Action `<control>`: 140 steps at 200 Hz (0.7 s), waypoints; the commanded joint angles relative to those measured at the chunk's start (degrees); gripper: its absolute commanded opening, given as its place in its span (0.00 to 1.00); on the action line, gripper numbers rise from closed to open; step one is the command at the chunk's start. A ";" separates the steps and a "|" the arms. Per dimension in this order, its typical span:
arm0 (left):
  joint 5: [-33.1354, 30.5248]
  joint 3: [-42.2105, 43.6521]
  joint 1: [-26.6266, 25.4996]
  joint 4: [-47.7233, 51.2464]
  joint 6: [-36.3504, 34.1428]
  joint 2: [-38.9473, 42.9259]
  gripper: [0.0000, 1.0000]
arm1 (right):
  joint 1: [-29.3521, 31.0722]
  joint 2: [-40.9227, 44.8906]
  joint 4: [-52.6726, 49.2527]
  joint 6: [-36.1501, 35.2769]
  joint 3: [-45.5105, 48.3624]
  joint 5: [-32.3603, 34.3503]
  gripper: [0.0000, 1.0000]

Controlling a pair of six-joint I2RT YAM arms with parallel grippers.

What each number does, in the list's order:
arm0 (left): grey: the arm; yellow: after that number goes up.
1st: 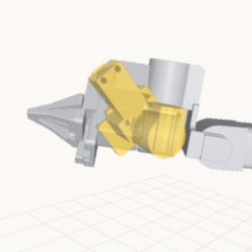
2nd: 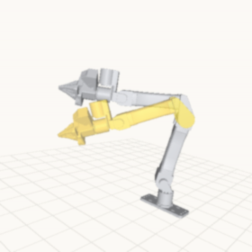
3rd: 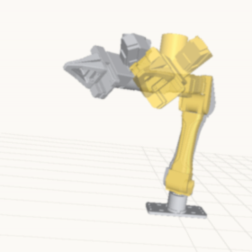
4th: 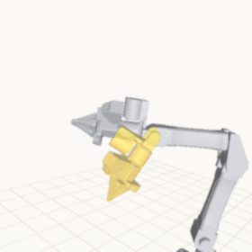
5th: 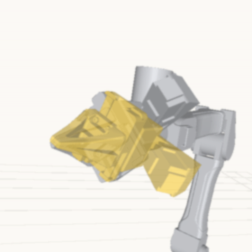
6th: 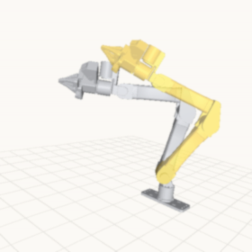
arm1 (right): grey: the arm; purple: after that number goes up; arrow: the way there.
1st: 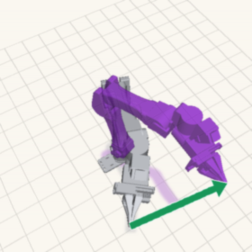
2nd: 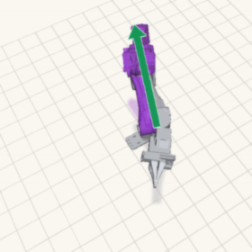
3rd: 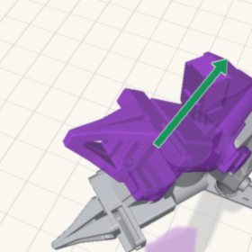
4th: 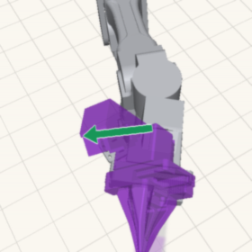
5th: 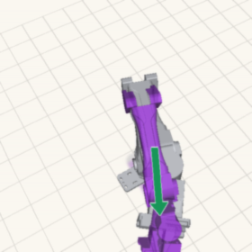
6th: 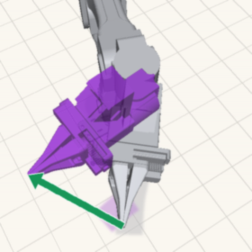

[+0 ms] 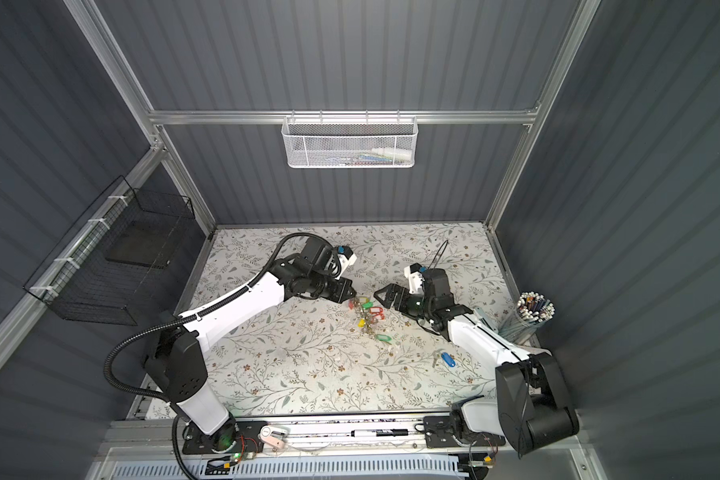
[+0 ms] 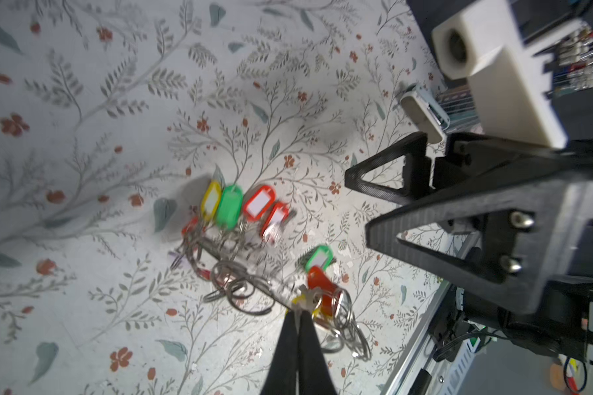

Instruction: Put the keys on the keyring

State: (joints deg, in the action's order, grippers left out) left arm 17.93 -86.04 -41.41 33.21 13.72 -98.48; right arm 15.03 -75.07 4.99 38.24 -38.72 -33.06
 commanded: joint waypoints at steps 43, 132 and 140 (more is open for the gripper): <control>-8.16 -19.00 -4.20 17.27 -6.80 -6.82 0.00 | -1.67 2.11 3.00 2.01 -0.15 -0.44 0.99; -11.93 -26.21 -4.72 19.15 -3.92 -12.25 0.00 | 4.34 0.47 8.70 5.86 6.36 -0.47 0.67; -12.22 -27.41 -4.70 19.89 -3.87 -13.11 0.00 | 5.32 0.75 9.64 6.75 7.17 -0.43 0.66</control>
State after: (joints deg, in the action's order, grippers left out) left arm 7.62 -108.33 -45.82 51.90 8.86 -110.26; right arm 17.93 -74.37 11.60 42.57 -34.06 -33.23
